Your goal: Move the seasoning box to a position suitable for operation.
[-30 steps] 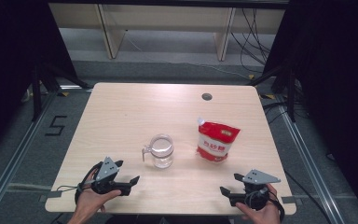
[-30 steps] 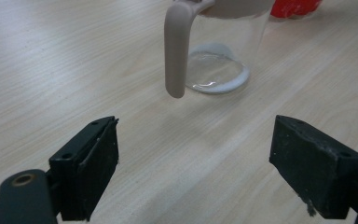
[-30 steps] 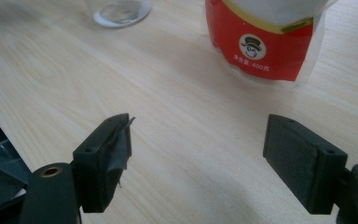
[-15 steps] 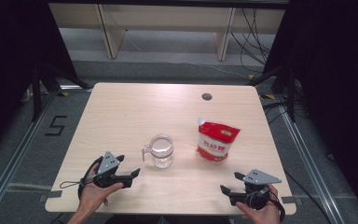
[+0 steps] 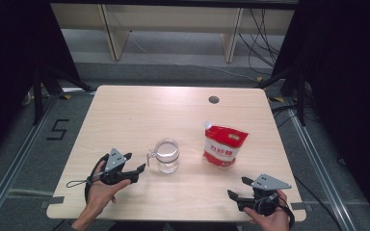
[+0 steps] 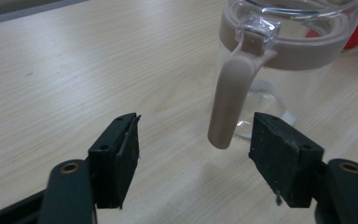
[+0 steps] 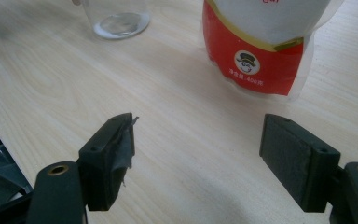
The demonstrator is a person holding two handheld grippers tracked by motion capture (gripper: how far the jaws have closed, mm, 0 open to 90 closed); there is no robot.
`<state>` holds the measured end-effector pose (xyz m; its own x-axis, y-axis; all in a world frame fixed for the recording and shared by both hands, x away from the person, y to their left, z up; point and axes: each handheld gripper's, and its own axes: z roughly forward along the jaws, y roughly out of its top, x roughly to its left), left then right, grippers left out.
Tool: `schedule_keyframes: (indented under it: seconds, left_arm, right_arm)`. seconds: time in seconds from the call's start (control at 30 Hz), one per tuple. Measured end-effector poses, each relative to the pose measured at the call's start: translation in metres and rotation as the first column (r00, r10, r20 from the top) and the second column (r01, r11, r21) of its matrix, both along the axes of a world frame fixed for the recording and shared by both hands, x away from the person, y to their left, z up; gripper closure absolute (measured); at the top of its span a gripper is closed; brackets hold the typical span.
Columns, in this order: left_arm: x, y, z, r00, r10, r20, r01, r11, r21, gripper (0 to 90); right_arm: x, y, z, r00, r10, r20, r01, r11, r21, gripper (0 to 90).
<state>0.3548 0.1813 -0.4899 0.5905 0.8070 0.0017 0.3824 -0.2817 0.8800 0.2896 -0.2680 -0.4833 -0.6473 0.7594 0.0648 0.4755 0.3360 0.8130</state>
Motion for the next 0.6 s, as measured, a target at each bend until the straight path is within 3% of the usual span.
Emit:
schedule_keyframes:
  seconds: [0.07, 0.3, 0.4, 0.43, 0.47, 0.6]
  left_arm:
    - [0.002, -0.003, 0.0, 0.9999, -0.011, -0.002, 0.011, 0.9999, 0.005, 37.3]
    - [0.009, -0.019, -0.002, 0.9981, -0.061, 0.012, 0.061, 0.9981, 0.005, 47.3]
    - [0.012, -0.023, -0.003, 0.9954, -0.092, 0.029, 0.091, 0.9954, 0.03, 54.3]
    - [0.013, -0.023, -0.002, 0.995, -0.094, 0.034, 0.093, 0.9948, 0.042, 56.3]
    - [0.013, -0.025, -0.003, 0.9951, -0.092, 0.034, 0.092, 0.9954, 0.027, 58.2]
    - [0.016, -0.026, -0.003, 0.9944, -0.097, 0.042, 0.095, 0.9946, 0.041, 64.8]
  right_arm:
    - [-0.002, 0.002, 0.0, 0.9994, -0.008, -0.033, 0.008, 0.9999, 0.013, 27.2]
    - [-0.001, 0.001, 0.0, 0.9998, 0.005, -0.018, -0.005, 1.0, 0.004, 27.5]
    - [-0.002, 0.002, 0.0, 0.9995, 0.002, -0.033, -0.001, 0.9999, 0.016, 27.6]
    - [0.0, 0.001, -0.001, 0.9998, 0.015, -0.013, -0.015, 0.9999, 0.008, 27.9]
    - [0.0, 0.001, -0.001, 0.9998, 0.018, -0.013, -0.017, 0.9998, 0.007, 28.0]
    - [0.001, 0.001, -0.001, 0.9997, 0.023, -0.013, -0.023, 0.9997, -0.003, 28.1]
